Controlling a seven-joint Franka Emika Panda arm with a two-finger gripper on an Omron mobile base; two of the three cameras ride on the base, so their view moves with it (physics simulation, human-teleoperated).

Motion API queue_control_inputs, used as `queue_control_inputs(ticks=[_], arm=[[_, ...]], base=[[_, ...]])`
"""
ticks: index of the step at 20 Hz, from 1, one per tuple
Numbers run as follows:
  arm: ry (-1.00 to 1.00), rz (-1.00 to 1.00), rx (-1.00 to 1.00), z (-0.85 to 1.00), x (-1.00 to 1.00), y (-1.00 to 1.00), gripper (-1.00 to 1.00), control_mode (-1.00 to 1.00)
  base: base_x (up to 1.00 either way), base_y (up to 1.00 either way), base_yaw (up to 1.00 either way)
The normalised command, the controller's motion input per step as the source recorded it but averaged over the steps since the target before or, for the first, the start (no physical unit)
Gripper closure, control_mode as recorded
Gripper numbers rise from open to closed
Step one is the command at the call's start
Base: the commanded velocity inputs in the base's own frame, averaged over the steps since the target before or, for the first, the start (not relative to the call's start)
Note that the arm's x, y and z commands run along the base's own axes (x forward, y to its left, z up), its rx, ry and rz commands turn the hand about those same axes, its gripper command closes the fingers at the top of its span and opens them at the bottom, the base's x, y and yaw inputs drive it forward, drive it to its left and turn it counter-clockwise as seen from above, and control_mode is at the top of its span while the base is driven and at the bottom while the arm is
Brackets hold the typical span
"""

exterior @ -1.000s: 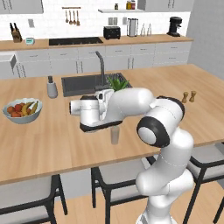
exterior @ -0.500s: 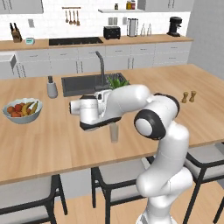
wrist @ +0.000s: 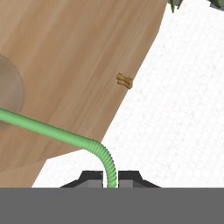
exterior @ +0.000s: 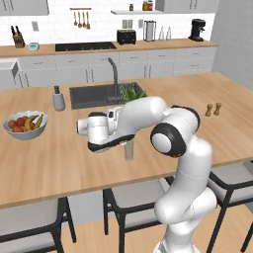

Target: Take a straw from the drawer in front and place it inside the glass cup on the dining counter.

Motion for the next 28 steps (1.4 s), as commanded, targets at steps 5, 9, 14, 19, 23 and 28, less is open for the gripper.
queue_control_inputs(ticks=[5, 9, 14, 19, 23, 28], arm=[[0.00, 0.00, 0.00, -0.22, -0.24, 0.00, 1.00, -1.00], [0.00, 0.00, 0.00, -0.27, -0.16, 0.00, 1.00, -1.00], [0.00, 0.00, 0.00, -0.23, -0.29, 0.00, 1.00, -1.00], [0.00, 0.00, 0.00, -0.06, -0.09, 0.00, -1.00, -1.00], [0.00, 0.00, 0.00, 0.00, 0.00, 0.00, -1.00, -1.00], [0.00, 0.00, 0.08, 0.00, 0.00, 0.00, -1.00, -1.00]], base=[[0.00, 0.00, 0.00], [0.00, 0.00, 0.00], [0.00, 0.00, 0.00], [0.00, 0.00, 0.00], [0.00, 0.00, 0.00], [0.00, 0.00, 0.00]])
